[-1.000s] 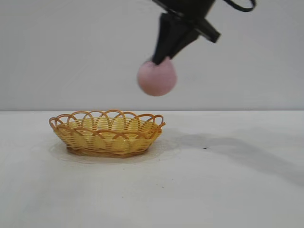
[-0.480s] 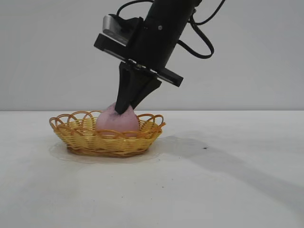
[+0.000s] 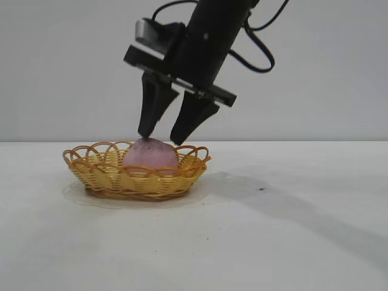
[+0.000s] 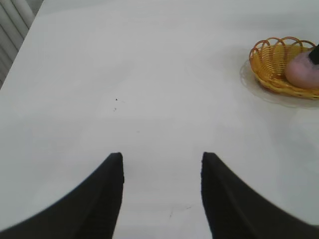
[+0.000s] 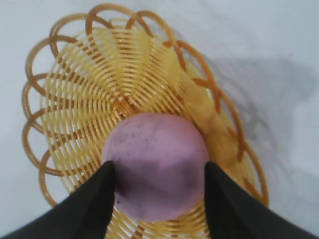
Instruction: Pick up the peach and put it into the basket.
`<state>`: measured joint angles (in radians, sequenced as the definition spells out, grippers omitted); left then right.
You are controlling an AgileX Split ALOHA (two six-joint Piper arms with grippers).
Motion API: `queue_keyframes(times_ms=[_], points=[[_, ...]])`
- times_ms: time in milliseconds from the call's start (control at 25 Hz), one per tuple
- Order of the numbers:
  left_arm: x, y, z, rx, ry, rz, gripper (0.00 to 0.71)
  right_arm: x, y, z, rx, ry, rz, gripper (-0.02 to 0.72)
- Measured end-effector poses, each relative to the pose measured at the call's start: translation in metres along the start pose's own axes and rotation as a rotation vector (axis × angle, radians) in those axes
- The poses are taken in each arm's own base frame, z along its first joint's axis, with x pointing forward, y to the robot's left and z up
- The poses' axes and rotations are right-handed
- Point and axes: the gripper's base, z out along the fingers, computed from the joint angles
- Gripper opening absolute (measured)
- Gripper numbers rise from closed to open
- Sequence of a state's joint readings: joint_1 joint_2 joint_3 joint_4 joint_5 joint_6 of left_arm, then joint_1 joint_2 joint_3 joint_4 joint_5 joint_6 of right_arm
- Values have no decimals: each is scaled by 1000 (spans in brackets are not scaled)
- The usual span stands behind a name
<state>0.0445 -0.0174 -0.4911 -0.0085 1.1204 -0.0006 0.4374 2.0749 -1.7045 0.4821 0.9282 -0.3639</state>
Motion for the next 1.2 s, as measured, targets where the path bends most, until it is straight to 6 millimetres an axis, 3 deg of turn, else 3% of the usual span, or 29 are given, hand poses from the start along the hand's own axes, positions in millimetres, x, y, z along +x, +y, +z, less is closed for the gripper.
queue_keyframes(times_ms=[80,360,520,680,800,920,1200], points=[[0,0,0,0,0,0,312,7,-27,-5,61,16,76,387],[0,0,0,0,0,0,312,57,-126,-20,337,131,374,387],[0,0,0,0,0,0,312,74,-151,-46,410,80,469,387],[0,0,0,0,0,-2,312,95,-130,-93,455,-75,474,387],[0,0,0,0,0,-2,312,125,-92,-136,478,-195,445,387],[0,0,0,0,0,-2,312,165,-55,-160,473,-222,425,387],[0,0,0,0,0,-2,312,266,3,-177,443,-138,448,387]])
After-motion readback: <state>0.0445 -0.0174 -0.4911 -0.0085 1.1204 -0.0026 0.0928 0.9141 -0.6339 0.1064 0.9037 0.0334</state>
